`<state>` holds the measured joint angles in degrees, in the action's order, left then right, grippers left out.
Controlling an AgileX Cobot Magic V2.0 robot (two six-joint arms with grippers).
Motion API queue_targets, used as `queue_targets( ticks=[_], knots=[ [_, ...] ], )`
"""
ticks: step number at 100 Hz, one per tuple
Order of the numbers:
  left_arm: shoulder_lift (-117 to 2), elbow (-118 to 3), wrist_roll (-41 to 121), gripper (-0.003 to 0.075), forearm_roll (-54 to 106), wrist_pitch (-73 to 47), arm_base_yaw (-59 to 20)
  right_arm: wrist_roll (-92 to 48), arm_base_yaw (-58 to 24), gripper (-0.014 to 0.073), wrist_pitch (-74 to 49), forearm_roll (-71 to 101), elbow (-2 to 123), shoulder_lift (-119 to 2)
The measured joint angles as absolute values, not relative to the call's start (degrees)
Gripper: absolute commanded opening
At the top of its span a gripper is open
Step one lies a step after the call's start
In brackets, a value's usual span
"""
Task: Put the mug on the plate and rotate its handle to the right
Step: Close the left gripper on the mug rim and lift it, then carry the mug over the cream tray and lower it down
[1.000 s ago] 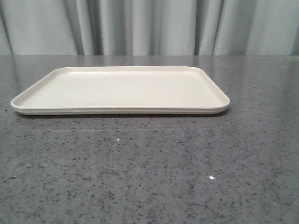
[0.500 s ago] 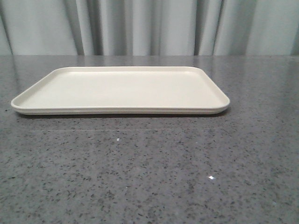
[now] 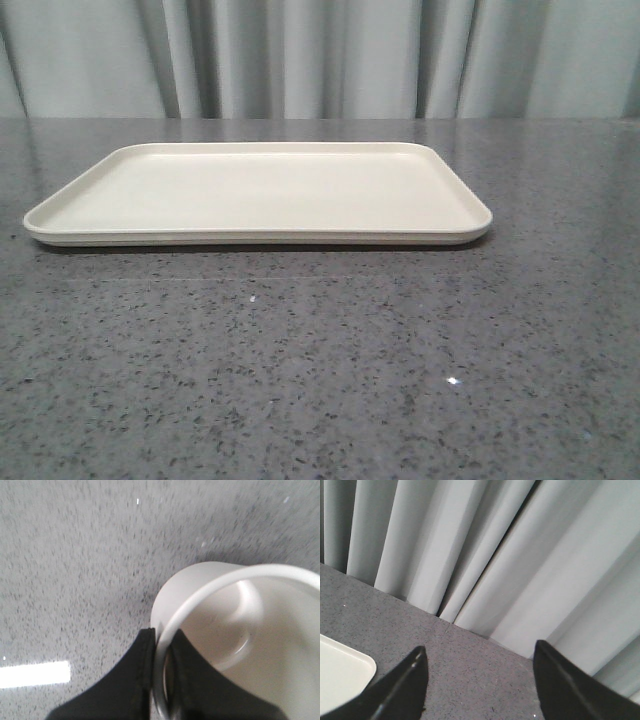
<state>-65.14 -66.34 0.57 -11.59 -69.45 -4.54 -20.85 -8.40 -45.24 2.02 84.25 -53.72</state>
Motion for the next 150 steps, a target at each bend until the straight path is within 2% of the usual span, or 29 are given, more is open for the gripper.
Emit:
queue_targets(
  ticks=[30,66,89,150],
  knots=[
    [-65.7,-75.1,4.1,-0.0020,-2.1,-69.5,-5.6,-20.8,-8.4,0.0465,-45.3,2.0,84.3,-53.7],
    [-78.7,-87.9,4.6,-0.0020,0.0,-67.3,-20.0,-20.8,-8.4,0.0465,-45.8,2.0,84.3,-53.7],
    [-87.9,-94.5,4.6,-0.0020,0.4,-66.1,-24.9,-20.8,-8.4,0.0465,-46.9,2.0,84.3,-53.7],
    [-99.1,-96.4,4.6,-0.0020,3.0,-63.4,-29.0,-20.8,-8.4,0.0465,-47.4,2.0,84.3,-53.7]
  ],
)
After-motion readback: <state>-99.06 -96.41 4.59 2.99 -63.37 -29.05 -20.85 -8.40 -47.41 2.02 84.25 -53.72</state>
